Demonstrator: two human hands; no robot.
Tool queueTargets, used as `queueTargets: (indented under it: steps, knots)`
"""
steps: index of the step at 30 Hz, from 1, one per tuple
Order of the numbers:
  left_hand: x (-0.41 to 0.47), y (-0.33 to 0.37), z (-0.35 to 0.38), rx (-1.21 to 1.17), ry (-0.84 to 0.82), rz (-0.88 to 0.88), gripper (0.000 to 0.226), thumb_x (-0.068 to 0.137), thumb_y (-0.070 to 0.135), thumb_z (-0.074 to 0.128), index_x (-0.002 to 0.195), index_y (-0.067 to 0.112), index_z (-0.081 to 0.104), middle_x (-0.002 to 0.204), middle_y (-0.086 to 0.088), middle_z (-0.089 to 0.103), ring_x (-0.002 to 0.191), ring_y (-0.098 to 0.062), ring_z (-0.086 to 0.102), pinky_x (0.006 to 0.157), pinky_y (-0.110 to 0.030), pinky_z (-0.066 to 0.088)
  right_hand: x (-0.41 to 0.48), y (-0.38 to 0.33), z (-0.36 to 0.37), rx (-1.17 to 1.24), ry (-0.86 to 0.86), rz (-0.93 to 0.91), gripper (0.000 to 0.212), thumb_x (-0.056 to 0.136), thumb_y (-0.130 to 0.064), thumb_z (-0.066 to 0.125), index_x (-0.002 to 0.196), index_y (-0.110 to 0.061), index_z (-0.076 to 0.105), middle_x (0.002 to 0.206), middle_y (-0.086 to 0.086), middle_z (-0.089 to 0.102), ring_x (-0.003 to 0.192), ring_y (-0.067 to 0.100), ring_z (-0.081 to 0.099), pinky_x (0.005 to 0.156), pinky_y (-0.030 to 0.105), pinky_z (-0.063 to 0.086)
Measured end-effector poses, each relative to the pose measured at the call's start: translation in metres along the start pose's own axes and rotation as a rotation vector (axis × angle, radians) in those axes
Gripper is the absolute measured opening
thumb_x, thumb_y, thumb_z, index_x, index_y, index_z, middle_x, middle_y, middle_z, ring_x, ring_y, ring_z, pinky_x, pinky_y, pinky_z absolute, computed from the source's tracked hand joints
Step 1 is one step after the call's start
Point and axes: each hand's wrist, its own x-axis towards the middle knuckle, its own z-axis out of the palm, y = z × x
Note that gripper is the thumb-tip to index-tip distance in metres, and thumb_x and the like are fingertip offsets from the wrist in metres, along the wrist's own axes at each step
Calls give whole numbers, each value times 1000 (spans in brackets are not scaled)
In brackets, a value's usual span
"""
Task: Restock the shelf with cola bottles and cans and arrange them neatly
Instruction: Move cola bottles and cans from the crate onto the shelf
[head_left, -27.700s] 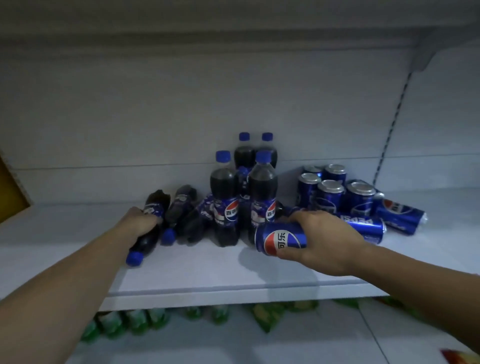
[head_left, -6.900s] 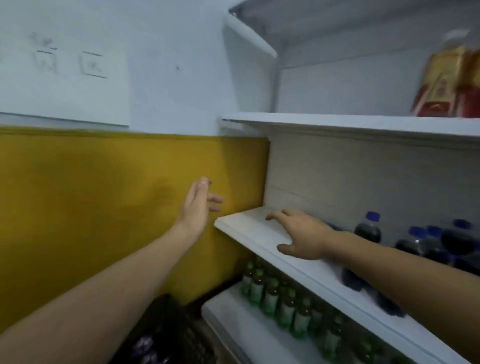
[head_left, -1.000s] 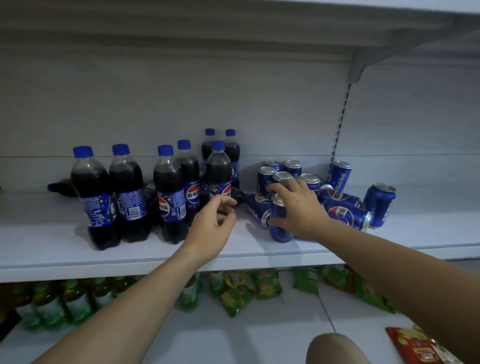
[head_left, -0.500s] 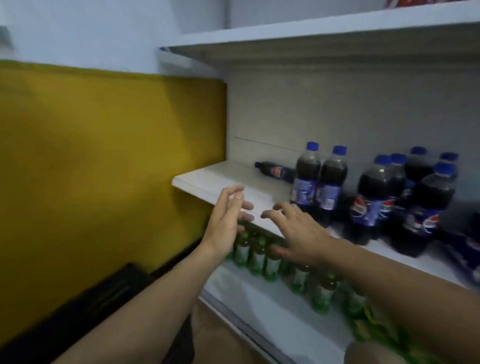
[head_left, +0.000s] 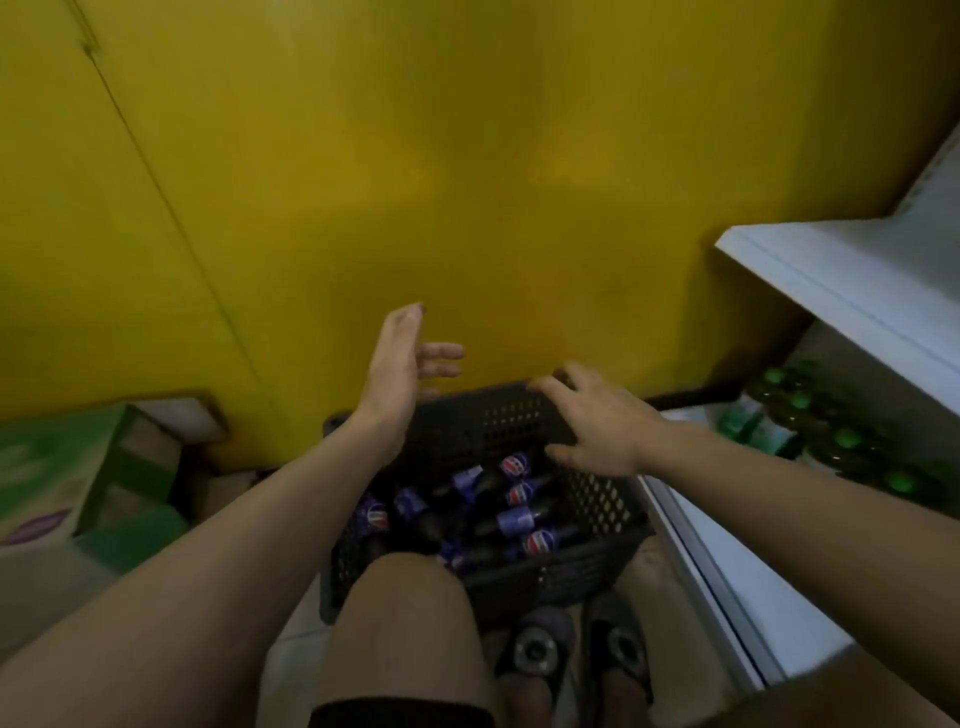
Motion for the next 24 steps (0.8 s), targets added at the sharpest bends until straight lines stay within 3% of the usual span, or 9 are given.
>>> queueTargets:
  steps: [3,7,11,13,16,18,21,24]
  knots:
    - [24,-31,-13,36,6,-93,44,106,52,34,145,31,38,102,-4,74,87,-20,69,77,-38,45,29,9,40,61,-63,-4,79,92,-51,64,153,-28,19,146,9,28,132,34,37,99,49,47]
    - [56,-84,-13,197,-125,-208,44,105,44,46,146,32,35,108,-3,74,95,-21,70,83,-40,50,66,32,98,130,-148,15,77,91,-48,65,152,-28,22,144,8,30,130,33,40,98,50,49]
    - [95,-161,1,423,-272,-303,45,102,26,57,142,25,37,108,-11,72,97,-27,69,72,-31,51,108,56,162,235,-205,75,75,91,-41,66,152,-26,26,141,7,35,129,31,43,102,49,46]
    - [116,-205,11,520,-318,-329,43,98,19,62,138,18,45,101,-15,72,88,-28,68,77,-39,54,130,65,196,264,-248,96,73,91,-35,68,151,-25,28,139,7,37,126,30,46,101,46,48]
    - [146,-268,30,627,-361,-384,42,95,17,65,134,12,52,91,-4,66,81,-19,63,79,-39,52,168,74,243,306,-289,121,71,88,-25,71,147,-25,32,138,7,39,124,30,47,102,44,48]
    - [162,-304,44,759,-410,-394,50,93,22,66,138,12,48,106,-4,62,95,-24,63,81,-32,48,194,81,271,300,-312,134,76,85,-23,74,148,-24,32,141,9,38,126,32,45,102,46,47]
    - [180,-358,54,969,-498,-442,75,83,37,71,146,14,37,136,-18,46,124,-37,51,101,-37,44,230,92,304,198,-343,105,92,80,-30,80,153,-26,24,150,7,31,134,34,36,105,51,44]
    - [181,-400,58,972,-516,-523,81,79,33,80,144,13,35,138,-19,50,123,-34,53,96,-33,46,250,95,337,81,-405,39,95,82,-32,78,155,-35,18,161,4,19,147,34,15,110,59,30]
